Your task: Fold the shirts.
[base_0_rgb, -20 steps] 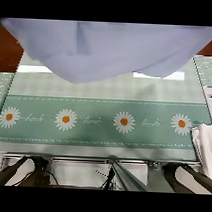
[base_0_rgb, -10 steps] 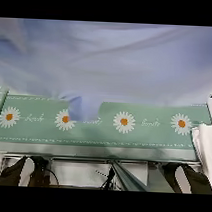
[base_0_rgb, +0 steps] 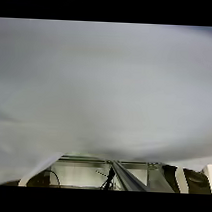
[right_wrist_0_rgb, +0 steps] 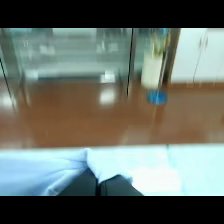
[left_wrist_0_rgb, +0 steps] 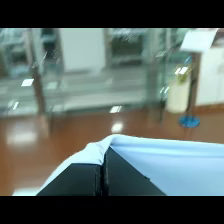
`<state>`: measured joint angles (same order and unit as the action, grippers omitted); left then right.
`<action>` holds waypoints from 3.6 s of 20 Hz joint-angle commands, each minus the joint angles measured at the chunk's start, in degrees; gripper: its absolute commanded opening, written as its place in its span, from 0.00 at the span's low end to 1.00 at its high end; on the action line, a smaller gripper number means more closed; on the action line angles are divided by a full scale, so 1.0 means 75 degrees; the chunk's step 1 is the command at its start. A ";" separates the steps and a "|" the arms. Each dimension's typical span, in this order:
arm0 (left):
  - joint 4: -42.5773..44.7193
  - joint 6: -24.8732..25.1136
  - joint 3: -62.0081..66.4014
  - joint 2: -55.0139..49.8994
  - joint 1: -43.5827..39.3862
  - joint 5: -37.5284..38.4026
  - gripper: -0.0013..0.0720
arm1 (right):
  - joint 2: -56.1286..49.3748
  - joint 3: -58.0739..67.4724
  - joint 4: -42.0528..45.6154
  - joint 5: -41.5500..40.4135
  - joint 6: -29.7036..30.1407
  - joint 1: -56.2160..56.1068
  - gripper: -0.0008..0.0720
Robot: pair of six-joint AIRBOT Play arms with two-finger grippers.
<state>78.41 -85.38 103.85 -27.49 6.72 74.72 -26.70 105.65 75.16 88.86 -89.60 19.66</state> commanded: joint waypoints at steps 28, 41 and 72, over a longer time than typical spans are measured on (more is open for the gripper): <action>-0.2471 -0.0624 -0.1163 -0.9783 -0.0472 -0.1422 0.05 | -1.0730 -0.0629 -0.3748 -0.2690 0.1690 -0.0548 0.05; -0.2119 0.0414 -0.2573 -0.9868 -0.0533 0.1626 0.05 | -1.0943 -0.1760 -0.2279 -0.0504 0.1676 -0.0233 0.08; -0.5546 0.0924 -1.2406 -0.3022 -0.0099 -0.2981 0.85 | -0.3727 -0.9372 -0.3249 -0.2634 0.1891 0.0825 0.87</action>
<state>38.92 -78.72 11.70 -50.06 11.38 58.76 -54.87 34.57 50.39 69.54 -75.48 23.42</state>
